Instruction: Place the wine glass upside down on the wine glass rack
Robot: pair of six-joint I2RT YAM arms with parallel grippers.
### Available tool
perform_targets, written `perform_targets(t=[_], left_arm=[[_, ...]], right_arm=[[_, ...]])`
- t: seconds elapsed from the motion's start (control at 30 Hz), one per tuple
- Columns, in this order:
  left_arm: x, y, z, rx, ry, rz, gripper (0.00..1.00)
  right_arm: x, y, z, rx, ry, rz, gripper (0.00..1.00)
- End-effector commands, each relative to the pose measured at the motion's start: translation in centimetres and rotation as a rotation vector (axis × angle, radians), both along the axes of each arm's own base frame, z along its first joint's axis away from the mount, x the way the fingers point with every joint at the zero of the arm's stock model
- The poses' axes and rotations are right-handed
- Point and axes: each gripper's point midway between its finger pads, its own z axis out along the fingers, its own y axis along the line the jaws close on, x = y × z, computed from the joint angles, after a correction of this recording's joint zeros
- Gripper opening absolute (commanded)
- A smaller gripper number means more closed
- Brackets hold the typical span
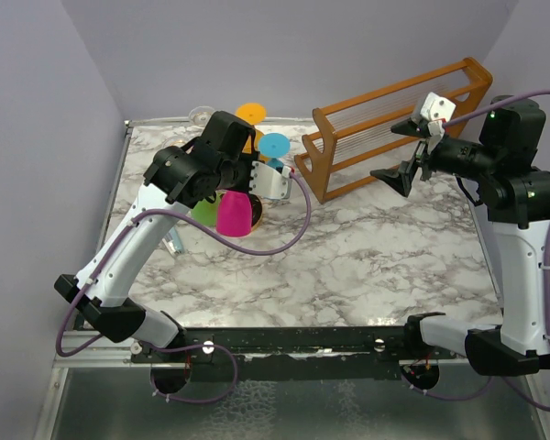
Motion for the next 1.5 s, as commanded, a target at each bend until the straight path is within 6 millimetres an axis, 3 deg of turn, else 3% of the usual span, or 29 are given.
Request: perform_targets(t=[0.0, 0.7, 1.47], left_arm=[[-0.8, -0.8, 1.1, -0.060, -0.006, -0.040, 0.00], [-2.4, -1.3, 1.1, -0.105, 0.044, -0.081, 0.00], [-2.7, -1.2, 0.0, -0.134, 0.086, -0.036, 0.04]], right_arm=[[-0.3, 0.1, 0.2, 0.005, -0.016, 0.019, 0.98], [-0.3, 0.0, 0.1, 0.009, -0.008, 0.023, 0.99], [-0.2, 0.0, 0.0, 0.014, -0.002, 0.026, 1.00]])
